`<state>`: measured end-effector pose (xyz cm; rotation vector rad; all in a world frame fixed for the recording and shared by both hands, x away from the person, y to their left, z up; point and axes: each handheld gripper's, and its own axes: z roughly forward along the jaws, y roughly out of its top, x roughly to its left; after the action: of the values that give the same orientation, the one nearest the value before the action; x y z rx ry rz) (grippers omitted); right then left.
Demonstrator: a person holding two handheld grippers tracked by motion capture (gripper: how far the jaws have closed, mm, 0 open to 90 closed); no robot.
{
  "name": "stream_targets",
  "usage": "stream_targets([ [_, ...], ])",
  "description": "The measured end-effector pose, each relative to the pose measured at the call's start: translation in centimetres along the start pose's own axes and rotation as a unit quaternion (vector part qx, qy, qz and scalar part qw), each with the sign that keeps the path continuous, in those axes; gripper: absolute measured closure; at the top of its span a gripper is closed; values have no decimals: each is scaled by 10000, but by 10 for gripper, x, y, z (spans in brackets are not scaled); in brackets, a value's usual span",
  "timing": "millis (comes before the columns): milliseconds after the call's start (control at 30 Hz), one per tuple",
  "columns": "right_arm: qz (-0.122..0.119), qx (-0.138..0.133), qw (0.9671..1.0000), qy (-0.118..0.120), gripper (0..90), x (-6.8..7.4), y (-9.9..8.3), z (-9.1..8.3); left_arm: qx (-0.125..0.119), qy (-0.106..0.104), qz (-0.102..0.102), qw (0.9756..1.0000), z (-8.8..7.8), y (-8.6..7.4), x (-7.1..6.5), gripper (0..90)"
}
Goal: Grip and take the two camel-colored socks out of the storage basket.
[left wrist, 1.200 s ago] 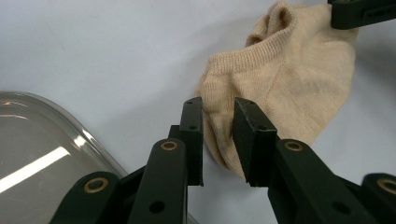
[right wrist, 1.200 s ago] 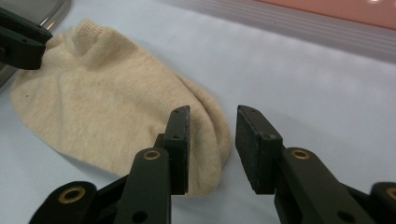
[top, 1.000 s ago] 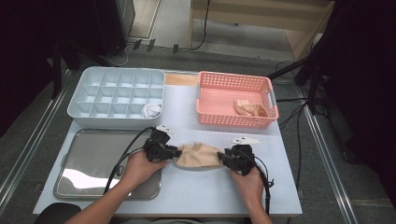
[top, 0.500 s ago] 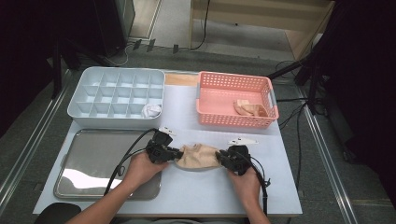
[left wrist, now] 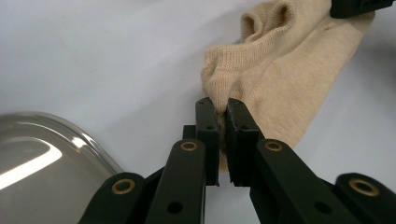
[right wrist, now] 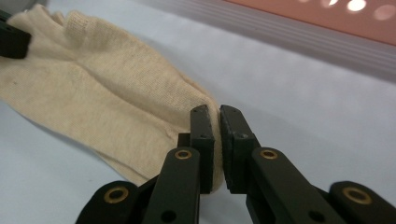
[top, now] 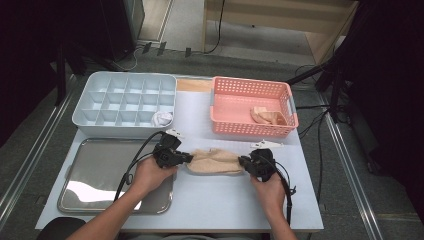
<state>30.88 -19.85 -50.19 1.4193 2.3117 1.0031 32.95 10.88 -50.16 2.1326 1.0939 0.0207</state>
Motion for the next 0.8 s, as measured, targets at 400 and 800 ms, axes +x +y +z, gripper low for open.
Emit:
stream_targets([
  [400, 114, -85, 9998, 138, 825, -6, 5, 14, 47, -91, -172, 9998, 14, 5, 4, 851],
  [800, 187, -273, 9993, 178, 661, -6, 3, 6, -159, -131, -142, 9997, 8, 8, 2, 728],
])
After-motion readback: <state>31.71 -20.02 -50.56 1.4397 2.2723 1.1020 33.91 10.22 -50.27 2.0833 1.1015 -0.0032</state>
